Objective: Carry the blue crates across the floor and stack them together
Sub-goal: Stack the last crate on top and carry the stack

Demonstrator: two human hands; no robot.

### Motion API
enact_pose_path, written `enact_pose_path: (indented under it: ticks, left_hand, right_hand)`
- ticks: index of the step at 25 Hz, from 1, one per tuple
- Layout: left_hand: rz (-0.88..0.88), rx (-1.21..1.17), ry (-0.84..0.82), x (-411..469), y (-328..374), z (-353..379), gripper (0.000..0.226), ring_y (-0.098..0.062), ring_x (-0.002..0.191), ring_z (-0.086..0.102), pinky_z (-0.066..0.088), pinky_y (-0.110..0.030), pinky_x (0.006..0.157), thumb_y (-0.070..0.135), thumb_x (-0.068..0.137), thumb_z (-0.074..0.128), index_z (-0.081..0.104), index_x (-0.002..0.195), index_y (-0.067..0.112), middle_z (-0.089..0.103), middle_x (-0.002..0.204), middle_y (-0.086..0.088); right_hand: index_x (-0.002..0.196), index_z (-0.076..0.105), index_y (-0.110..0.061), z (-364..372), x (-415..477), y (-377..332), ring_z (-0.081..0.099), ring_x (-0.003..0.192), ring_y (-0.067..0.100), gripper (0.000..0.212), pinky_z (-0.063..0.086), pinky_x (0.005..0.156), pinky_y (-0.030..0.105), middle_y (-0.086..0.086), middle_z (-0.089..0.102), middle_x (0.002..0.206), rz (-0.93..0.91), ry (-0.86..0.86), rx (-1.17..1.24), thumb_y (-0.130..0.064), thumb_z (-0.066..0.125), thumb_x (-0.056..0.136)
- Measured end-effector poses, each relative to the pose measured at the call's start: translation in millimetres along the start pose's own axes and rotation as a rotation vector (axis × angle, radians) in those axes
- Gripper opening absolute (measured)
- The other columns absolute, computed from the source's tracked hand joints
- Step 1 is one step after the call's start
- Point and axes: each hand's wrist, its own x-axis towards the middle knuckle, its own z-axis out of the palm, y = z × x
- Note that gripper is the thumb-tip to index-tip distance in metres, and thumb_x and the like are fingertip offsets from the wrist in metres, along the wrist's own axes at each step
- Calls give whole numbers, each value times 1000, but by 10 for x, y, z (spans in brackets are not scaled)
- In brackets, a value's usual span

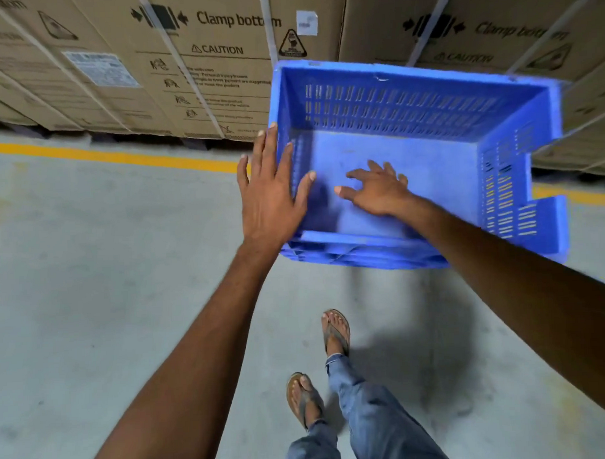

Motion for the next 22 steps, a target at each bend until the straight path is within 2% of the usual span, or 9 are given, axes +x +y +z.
enact_pose_path:
  ticks: [2,4,8,10,12,15,18,20,22]
  left_hand:
    - [-15,-22,1,-334,170,17,68,-27,156,7,8,-57,119,71,96,36,55,141,25,12,168,-2]
    - [-98,-54,-122,-669,300,62,77,-31,155,-2,0,-63,118,81,90,28,53,142,30,5,169,-2]
    - [-98,45,-289,-865,326,62,80,-34,154,-11,-2,-69,116,82,90,29,39,152,33,1,169,-2]
    - [-125,15,-337,-783,332,47,80,-32,154,-15,-7,-70,114,86,87,25,43,148,39,7,169,1]
    - [-170,22,-409,-720,332,58,80,-30,154,-14,-11,-71,112,89,84,21,58,135,39,25,165,4]
    - [-189,74,-503,-616,311,3,87,-25,156,3,-12,-73,110,93,77,16,69,112,33,55,144,3]
    - [-129,198,-614,-487,249,-23,112,-29,151,24,-9,-74,110,103,63,7,65,125,30,58,141,0]
    - [-115,210,-664,-465,206,-14,117,-34,137,45,-5,-74,111,107,55,5,68,119,31,65,129,-2]
    - [-107,225,-626,-393,232,0,114,-35,131,50,-2,-74,110,108,55,5,69,113,34,67,119,-3]
  right_hand:
    - [128,58,-40,69,-624,351,29,146,29,70,16,114,60,2,47,151,-9,400,43,-85,31,82]
    - [117,65,-39,244,-1249,718,36,142,28,70,17,113,64,-4,56,141,41,586,20,-88,30,80]
    - [122,60,-45,390,-1636,896,26,143,27,72,6,115,62,-12,35,154,80,459,-39,-90,52,67]
    - [117,60,-54,281,-1568,834,27,140,22,78,0,114,57,-19,38,149,156,392,57,-101,36,60]
    - [114,60,-59,214,-1493,849,25,141,24,88,-5,112,56,-18,41,146,220,274,50,-108,19,53]
    - [121,60,-53,97,-1483,833,22,143,37,99,-3,112,61,-4,43,145,249,130,4,-107,17,51]
    - [130,55,-51,85,-1503,847,18,145,38,105,1,113,62,2,39,150,234,70,-58,-108,16,50]
    - [128,56,-49,113,-1519,878,19,145,38,106,5,111,61,3,40,149,219,57,-49,-108,13,50]
    - [120,60,-46,141,-1481,870,27,138,37,104,10,108,60,5,46,140,216,172,-59,-107,10,53]
